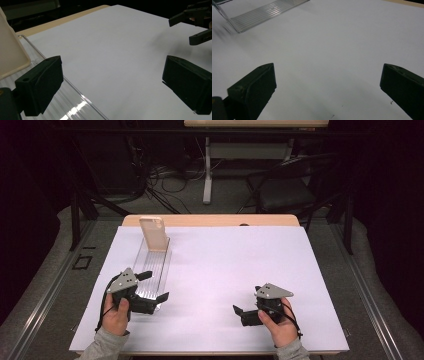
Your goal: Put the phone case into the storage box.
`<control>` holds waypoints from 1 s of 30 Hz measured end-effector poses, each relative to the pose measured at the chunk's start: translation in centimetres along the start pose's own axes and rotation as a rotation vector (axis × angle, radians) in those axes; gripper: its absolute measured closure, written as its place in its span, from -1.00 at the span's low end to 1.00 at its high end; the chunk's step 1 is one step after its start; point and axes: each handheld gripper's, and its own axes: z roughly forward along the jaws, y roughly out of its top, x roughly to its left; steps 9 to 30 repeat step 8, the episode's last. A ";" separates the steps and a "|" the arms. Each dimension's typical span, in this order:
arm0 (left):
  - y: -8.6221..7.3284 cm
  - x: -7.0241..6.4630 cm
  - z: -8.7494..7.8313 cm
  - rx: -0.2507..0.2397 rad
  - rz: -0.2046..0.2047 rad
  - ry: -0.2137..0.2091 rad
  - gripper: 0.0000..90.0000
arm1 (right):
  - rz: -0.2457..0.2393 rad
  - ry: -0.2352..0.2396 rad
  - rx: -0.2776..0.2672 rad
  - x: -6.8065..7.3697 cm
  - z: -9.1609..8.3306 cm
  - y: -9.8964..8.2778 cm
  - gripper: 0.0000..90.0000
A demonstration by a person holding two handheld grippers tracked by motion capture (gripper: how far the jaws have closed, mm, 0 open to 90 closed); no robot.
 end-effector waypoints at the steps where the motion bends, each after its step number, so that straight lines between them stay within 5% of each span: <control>1: 0.0 0.0 0.0 0.001 -0.002 0.000 -0.92 | 0.001 0.000 0.001 0.0 0.0 0.0 -1.00; 30: 0.0 0.0 0.1 0.003 -0.004 0.001 -0.92 | 0.011 -0.004 -0.002 -0.2 0.0 -0.1 -1.00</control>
